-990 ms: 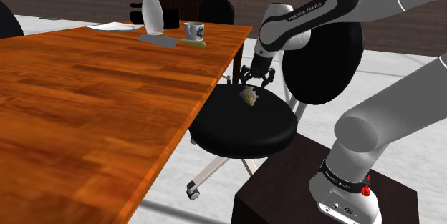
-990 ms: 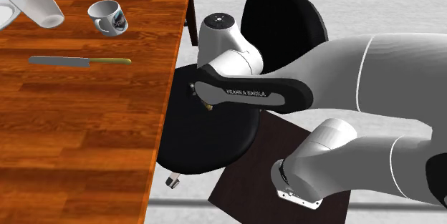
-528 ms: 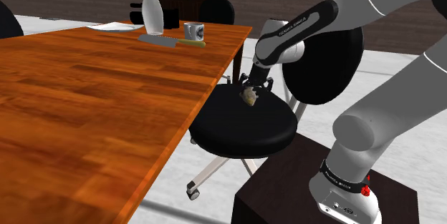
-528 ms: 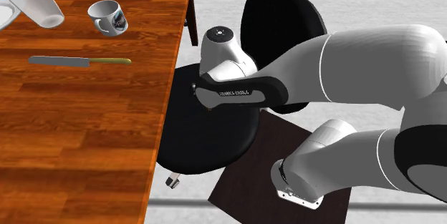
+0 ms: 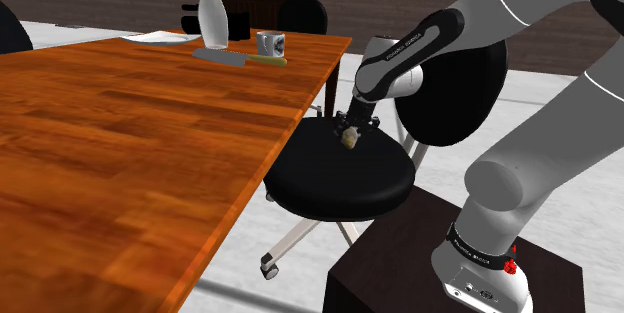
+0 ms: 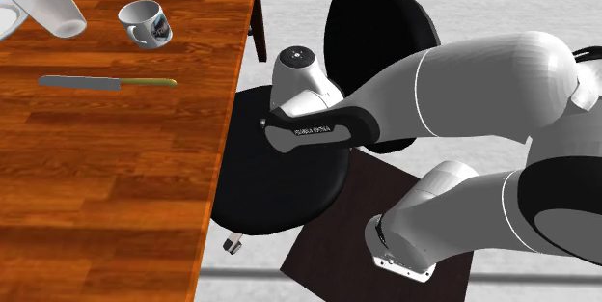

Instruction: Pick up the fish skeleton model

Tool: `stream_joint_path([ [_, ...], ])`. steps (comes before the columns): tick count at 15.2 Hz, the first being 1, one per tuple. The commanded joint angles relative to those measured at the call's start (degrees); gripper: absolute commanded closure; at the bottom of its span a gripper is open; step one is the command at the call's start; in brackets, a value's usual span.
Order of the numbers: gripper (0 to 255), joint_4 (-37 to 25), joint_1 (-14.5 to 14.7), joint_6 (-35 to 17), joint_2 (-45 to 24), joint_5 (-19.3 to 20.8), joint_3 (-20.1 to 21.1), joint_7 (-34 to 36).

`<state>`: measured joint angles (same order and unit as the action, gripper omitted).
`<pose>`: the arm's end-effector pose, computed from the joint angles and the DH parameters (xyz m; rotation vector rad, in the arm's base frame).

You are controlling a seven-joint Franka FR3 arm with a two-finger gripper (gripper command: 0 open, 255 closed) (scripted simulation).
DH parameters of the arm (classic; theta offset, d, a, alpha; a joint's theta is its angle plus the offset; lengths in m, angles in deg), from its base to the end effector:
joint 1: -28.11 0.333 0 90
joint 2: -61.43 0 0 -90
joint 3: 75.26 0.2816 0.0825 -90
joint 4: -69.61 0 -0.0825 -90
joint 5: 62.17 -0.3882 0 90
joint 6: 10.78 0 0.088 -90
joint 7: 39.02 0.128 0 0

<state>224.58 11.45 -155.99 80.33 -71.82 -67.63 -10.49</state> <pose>0.4167 -0.0710 0.2903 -2.8098 1.1715 -0.2232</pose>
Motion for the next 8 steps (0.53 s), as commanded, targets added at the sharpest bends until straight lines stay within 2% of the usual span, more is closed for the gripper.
stream_joint_path([
  [1,255,0.0,0.0,-0.1,-0.1,0.0,0.0,0.0],
  [8,255,-0.4,-0.1,0.9,0.5,0.1,-0.1,0.1],
])
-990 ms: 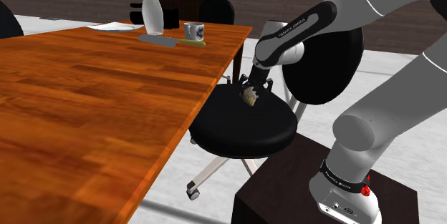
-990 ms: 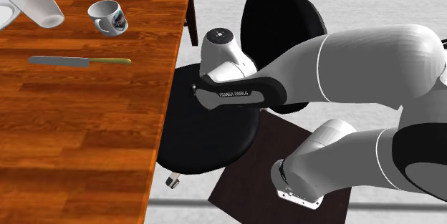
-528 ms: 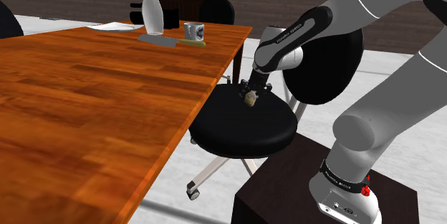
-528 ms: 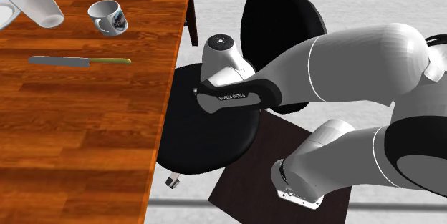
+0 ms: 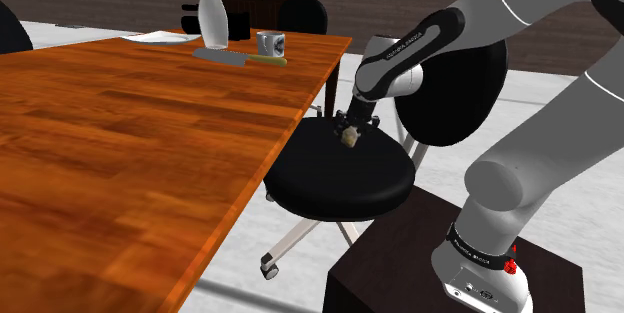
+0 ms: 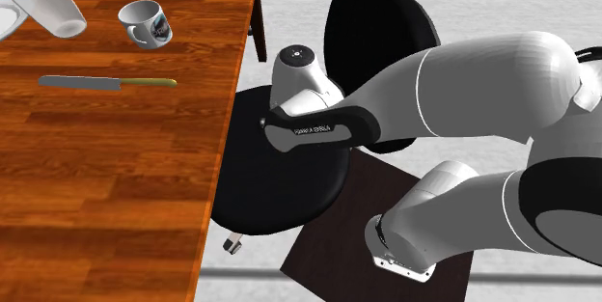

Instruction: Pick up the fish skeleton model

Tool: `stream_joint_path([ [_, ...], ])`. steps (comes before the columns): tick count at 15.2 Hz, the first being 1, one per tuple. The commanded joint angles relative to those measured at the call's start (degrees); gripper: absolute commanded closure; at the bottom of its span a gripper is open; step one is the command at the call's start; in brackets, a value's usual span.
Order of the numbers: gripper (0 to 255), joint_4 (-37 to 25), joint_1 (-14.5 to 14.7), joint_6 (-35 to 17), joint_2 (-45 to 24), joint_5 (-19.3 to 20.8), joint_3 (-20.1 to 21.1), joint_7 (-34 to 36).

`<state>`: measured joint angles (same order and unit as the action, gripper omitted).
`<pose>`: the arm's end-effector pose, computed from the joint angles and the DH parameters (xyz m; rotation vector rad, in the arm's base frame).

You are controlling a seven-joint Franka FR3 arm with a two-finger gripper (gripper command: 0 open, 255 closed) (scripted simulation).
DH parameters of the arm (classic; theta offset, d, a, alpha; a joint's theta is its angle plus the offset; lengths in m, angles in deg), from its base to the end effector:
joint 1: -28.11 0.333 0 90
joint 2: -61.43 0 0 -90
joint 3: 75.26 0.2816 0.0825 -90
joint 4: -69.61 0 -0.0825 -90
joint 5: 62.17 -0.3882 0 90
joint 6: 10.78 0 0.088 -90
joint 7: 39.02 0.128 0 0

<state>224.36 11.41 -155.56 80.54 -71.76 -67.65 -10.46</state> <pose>0.4172 -0.0713 0.2927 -2.8098 1.1716 -0.2232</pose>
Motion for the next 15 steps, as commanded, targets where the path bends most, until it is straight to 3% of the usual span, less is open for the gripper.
stream_joint_path([
  [1,255,-0.5,-0.1,1.4,0.9,0.1,-0.1,0.1],
  [15,255,-6.1,-0.5,13.7,7.5,1.1,-0.6,1.0],
])
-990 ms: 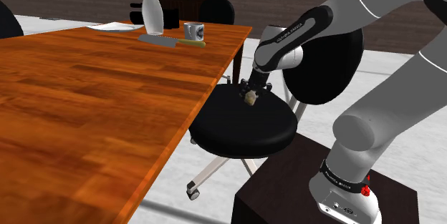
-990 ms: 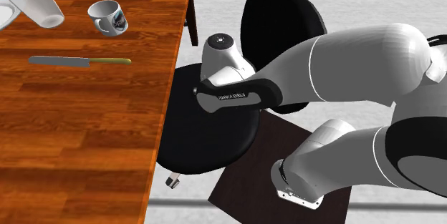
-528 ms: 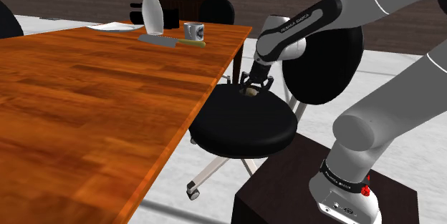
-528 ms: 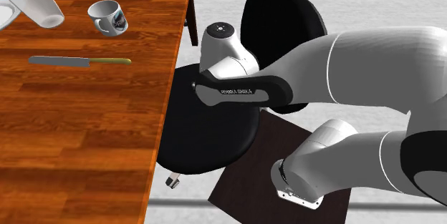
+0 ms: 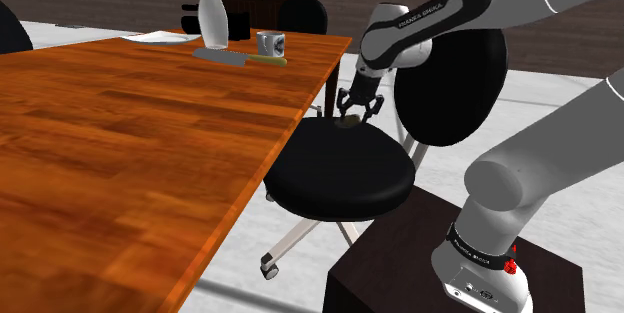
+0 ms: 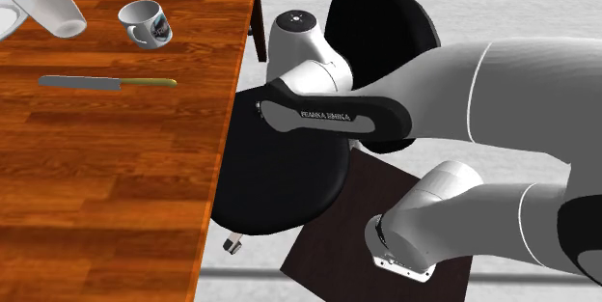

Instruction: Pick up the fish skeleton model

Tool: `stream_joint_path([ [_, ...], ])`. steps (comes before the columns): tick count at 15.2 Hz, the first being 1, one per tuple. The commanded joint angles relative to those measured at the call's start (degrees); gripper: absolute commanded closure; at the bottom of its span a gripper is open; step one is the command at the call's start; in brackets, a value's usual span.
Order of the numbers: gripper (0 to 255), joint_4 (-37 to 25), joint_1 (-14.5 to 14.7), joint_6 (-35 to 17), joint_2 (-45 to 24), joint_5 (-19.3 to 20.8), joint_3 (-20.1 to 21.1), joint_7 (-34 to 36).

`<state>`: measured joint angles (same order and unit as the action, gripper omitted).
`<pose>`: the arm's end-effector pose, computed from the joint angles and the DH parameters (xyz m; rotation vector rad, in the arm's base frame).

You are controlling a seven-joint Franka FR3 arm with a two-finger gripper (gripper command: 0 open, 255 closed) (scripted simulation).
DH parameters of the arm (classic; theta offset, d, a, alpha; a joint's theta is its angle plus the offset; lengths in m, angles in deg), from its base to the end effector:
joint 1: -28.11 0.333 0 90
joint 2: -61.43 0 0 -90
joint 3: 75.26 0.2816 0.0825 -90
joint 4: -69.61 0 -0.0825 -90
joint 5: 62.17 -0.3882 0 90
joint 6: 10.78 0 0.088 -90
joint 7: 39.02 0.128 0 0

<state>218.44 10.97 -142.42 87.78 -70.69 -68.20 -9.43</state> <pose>0.4221 -0.0729 0.3694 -2.8093 1.1726 -0.2231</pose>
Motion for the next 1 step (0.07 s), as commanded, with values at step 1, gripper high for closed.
stream_joint_path([
  [1,255,-0.2,0.0,0.5,0.3,0.0,0.0,0.0],
])
